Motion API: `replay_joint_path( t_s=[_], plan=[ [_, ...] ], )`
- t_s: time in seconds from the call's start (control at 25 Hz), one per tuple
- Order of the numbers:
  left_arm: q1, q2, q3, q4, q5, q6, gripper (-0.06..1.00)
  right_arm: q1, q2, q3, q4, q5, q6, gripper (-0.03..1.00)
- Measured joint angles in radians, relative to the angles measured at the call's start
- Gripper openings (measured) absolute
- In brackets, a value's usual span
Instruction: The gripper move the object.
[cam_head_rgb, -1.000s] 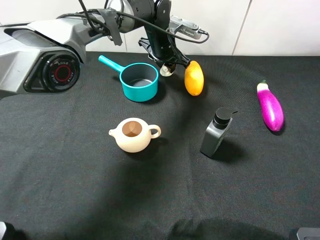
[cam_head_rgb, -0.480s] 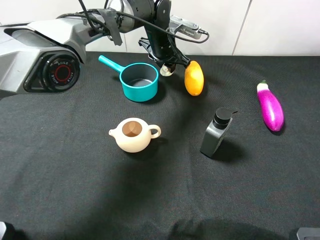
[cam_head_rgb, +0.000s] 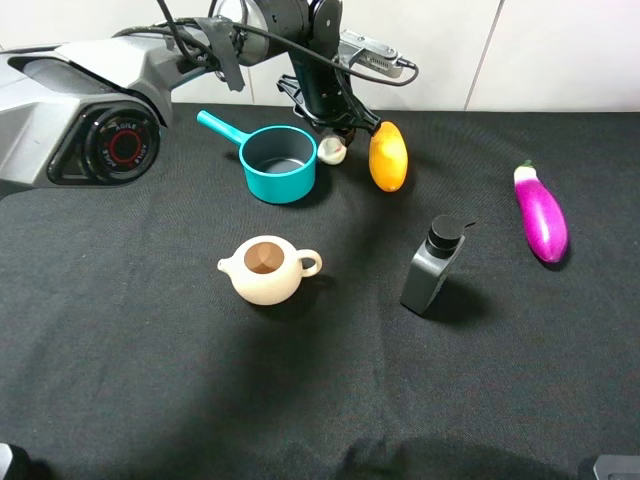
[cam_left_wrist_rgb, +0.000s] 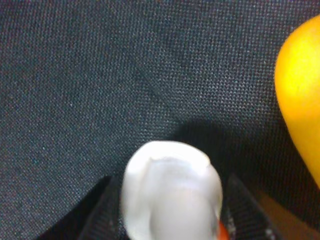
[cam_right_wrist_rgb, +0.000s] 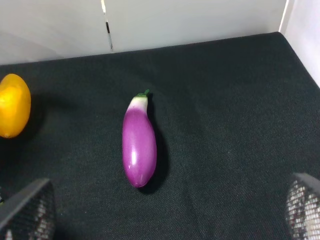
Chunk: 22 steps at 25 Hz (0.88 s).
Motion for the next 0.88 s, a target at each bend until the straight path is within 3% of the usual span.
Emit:
replay_joint_path(
  t_s=[0.44,0.88],
  plan=[
    [0.000,0.000,0.000,-0.004,0.000,-0.006,0.75,0.000,0.000,0.000,0.000,0.000,0.000,0.69],
    [0.000,0.000,0.000,-0.004,-0.007,-0.025,0.76,0.000,0.000,0.000,0.000,0.000,0.000,0.69]
  ],
)
